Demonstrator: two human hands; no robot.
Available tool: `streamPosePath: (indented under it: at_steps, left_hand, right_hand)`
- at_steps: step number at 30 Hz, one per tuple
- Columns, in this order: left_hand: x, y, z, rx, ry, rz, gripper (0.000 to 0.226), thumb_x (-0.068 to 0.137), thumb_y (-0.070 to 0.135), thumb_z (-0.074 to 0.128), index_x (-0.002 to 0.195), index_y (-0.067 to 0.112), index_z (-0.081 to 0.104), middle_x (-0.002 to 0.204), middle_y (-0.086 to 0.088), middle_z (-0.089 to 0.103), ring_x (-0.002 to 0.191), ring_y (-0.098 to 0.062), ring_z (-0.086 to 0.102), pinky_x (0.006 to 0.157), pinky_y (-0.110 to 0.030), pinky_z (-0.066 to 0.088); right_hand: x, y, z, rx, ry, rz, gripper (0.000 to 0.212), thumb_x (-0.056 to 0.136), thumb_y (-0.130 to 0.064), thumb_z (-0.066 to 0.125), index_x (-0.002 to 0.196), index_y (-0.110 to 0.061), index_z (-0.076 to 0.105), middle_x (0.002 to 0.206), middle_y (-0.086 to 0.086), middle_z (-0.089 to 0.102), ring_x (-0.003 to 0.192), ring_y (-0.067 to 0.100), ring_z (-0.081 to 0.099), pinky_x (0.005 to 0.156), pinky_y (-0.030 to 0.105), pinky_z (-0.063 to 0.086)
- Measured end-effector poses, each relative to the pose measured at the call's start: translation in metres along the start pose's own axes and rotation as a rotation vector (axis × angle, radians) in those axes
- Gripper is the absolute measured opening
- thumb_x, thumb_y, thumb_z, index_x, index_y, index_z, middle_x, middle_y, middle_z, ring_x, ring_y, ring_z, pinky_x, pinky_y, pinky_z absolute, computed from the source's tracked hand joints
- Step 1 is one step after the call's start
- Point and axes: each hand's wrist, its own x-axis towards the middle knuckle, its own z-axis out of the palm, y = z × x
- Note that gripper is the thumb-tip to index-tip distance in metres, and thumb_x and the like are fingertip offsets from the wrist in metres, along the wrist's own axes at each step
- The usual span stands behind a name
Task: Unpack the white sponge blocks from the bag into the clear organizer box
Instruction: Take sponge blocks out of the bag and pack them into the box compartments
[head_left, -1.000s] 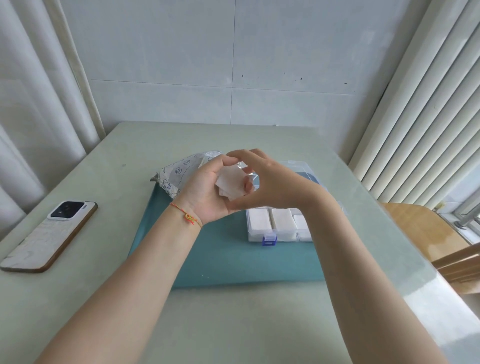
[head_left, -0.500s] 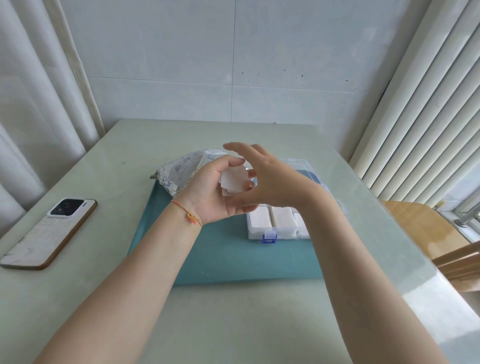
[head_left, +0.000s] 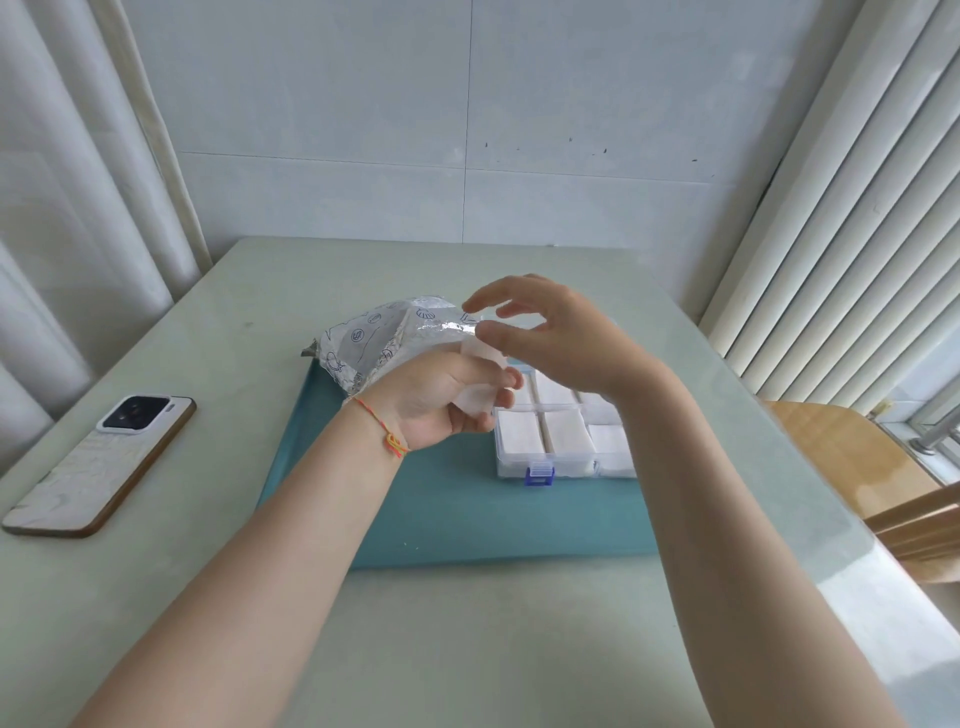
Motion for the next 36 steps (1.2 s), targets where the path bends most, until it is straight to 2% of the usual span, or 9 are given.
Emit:
streamPosePath:
  at_steps: [3, 6, 12, 16, 20, 24, 27, 32, 36]
  left_hand:
    - [-0.001, -0.002, 0.005, 0.078, 0.002, 0.031, 0.018, 0.085, -0.003, 0.065, 0.091, 0.013, 0.06, 0.085, -0.005, 0.058, 0.069, -0.013, 0.058, 0.047, -0.022, 0.04]
    - [0.0, -0.002, 0.006, 0.067, -0.012, 0.041, 0.025, 0.073, 0.004, 0.071, 0.091, 0.016, 0.059, 0.084, -0.004, 0.054, 0.067, -0.013, 0.056, 0.048, -0.021, 0.037]
    - [-0.001, -0.002, 0.003, 0.062, 0.017, 0.049, 0.019, 0.086, -0.001, 0.065, 0.096, 0.014, 0.059, 0.083, -0.005, 0.066, 0.071, -0.015, 0.06, 0.047, -0.02, 0.037]
    - [-0.002, -0.002, 0.007, 0.2, 0.031, 0.065, 0.024, 0.081, 0.002, 0.069, 0.1, 0.014, 0.061, 0.089, -0.007, 0.061, 0.067, -0.012, 0.056, 0.047, -0.019, 0.032]
    - [0.001, -0.004, 0.008, 0.269, 0.07, 0.08, 0.032, 0.068, 0.013, 0.068, 0.099, 0.015, 0.06, 0.092, -0.013, 0.056, 0.07, -0.013, 0.053, 0.045, -0.018, 0.033]
    - [0.002, -0.004, 0.006, 0.279, 0.104, 0.095, 0.024, 0.081, 0.003, 0.069, 0.099, 0.016, 0.059, 0.086, 0.0, 0.06, 0.068, -0.011, 0.054, 0.046, -0.019, 0.031]
    - [0.002, -0.005, 0.006, 0.266, 0.084, 0.116, 0.024, 0.089, -0.001, 0.061, 0.107, 0.015, 0.061, 0.081, 0.004, 0.06, 0.067, -0.013, 0.053, 0.047, -0.02, 0.029]
    - [0.004, -0.007, 0.003, 0.113, 0.048, 0.085, 0.041, 0.084, 0.007, 0.065, 0.125, 0.007, 0.059, 0.075, -0.002, 0.057, 0.063, -0.013, 0.053, 0.045, -0.02, 0.03]
    - [0.003, -0.004, 0.001, -0.112, 0.001, 0.049, 0.034, 0.087, 0.014, 0.066, 0.12, 0.008, 0.06, 0.079, -0.002, 0.052, 0.066, -0.012, 0.051, 0.048, -0.02, 0.03]
  right_hand:
    - [0.001, 0.001, 0.002, -0.043, -0.001, -0.021, 0.01, 0.09, -0.025, 0.067, 0.095, -0.032, 0.071, 0.107, -0.016, 0.065, 0.106, 0.001, 0.057, 0.081, 0.012, 0.042]
    - [0.002, 0.001, 0.001, -0.008, 0.033, -0.046, 0.008, 0.087, -0.015, 0.069, 0.085, -0.023, 0.071, 0.089, -0.015, 0.069, 0.092, 0.001, 0.062, 0.073, 0.007, 0.041]
    - [0.002, 0.006, -0.004, 0.029, 0.121, -0.024, 0.007, 0.087, -0.011, 0.067, 0.086, -0.016, 0.072, 0.082, -0.005, 0.071, 0.08, 0.009, 0.065, 0.08, 0.031, 0.056]
    - [-0.001, 0.001, -0.003, -0.037, -0.017, -0.044, 0.007, 0.086, -0.025, 0.071, 0.093, -0.025, 0.072, 0.092, -0.008, 0.07, 0.085, 0.005, 0.061, 0.077, 0.019, 0.051]
    - [-0.001, -0.003, 0.001, -0.131, -0.001, -0.02, 0.003, 0.086, -0.021, 0.069, 0.085, -0.021, 0.071, 0.083, -0.003, 0.068, 0.075, 0.009, 0.056, 0.072, 0.024, 0.047]
    - [-0.001, 0.001, -0.007, -0.069, 0.038, 0.065, 0.005, 0.088, -0.017, 0.067, 0.084, -0.019, 0.069, 0.073, -0.008, 0.066, 0.065, 0.008, 0.056, 0.067, 0.026, 0.049]
    - [0.0, 0.004, -0.009, -0.004, 0.101, 0.112, 0.007, 0.089, -0.014, 0.063, 0.083, -0.016, 0.066, 0.071, -0.002, 0.066, 0.06, 0.008, 0.058, 0.058, 0.022, 0.047]
    - [0.005, 0.008, -0.008, 0.093, 0.298, 0.141, 0.007, 0.089, -0.011, 0.06, 0.085, -0.011, 0.066, 0.074, 0.002, 0.069, 0.054, 0.006, 0.057, 0.054, 0.019, 0.042]
    - [0.004, 0.006, -0.019, 0.336, 0.536, 0.115, 0.007, 0.09, -0.007, 0.06, 0.088, -0.006, 0.067, 0.068, 0.001, 0.067, 0.047, 0.01, 0.05, 0.048, 0.018, 0.038]
